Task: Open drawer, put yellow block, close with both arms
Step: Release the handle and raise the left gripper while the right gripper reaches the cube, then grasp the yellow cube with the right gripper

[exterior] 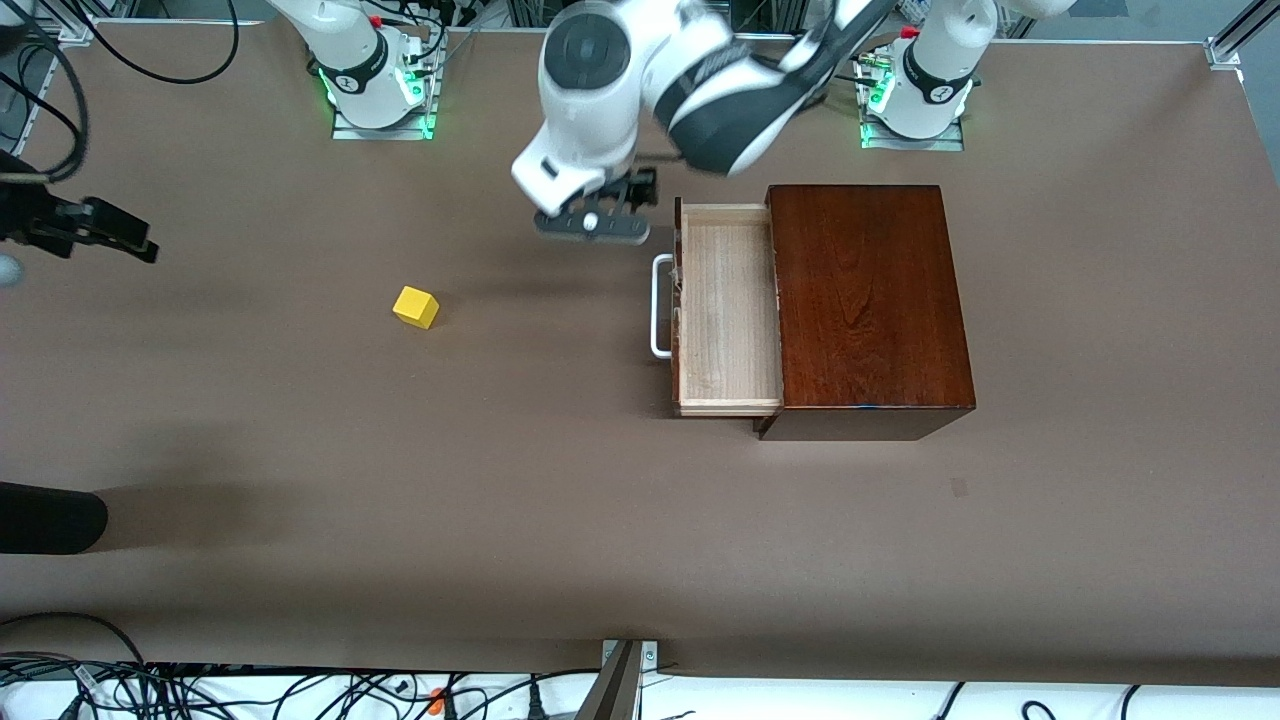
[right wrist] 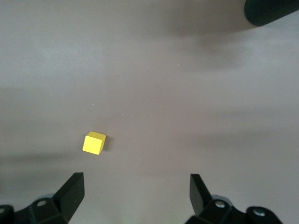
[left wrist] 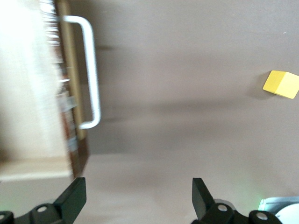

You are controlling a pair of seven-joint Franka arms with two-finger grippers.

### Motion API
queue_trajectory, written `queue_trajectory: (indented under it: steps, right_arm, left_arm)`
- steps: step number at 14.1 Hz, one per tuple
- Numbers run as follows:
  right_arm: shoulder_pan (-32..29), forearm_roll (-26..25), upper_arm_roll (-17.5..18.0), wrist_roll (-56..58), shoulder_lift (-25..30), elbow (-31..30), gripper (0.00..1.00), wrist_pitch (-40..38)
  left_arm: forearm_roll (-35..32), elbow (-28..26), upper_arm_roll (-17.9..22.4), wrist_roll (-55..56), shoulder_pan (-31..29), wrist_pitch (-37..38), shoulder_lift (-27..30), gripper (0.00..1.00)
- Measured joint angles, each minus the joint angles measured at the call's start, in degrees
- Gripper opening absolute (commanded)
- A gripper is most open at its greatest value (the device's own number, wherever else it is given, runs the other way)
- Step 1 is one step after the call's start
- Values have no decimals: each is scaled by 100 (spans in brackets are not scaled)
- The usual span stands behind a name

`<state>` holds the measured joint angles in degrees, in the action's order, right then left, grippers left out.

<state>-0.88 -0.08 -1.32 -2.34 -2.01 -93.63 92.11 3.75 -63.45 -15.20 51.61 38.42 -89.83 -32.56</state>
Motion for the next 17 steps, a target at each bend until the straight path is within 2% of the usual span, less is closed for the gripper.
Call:
queue_trajectory:
  steps: [3,5,9,11,14,17]
  right_arm:
    - [17,0,342,-615,86,-469,100,401]
    - [22,1,631,-1171,251,-940,100,746]
    - [38,2,1538,-2532,480,-1482,100,966]
    - [50,2,1875,-2988,551,-1753,100,1134]
    - [36,1,1936,-3089,850,-2873,100,2140]
    - [23,1,1907,-3090,912,-4067,100,3528]
  left_arm:
    - [0,4,28,-225,-897,740,497,100]
    - [4,5,32,-992,-1684,1190,816,100]
    - [8,-38,30,-2290,-3084,1821,1392,100]
    - [8,-218,29,-3114,-3820,1911,1682,100]
    - [7,-790,32,-4181,-4737,1878,2257,100]
    - [-9,-1786,25,-4687,-5108,1228,2811,100]
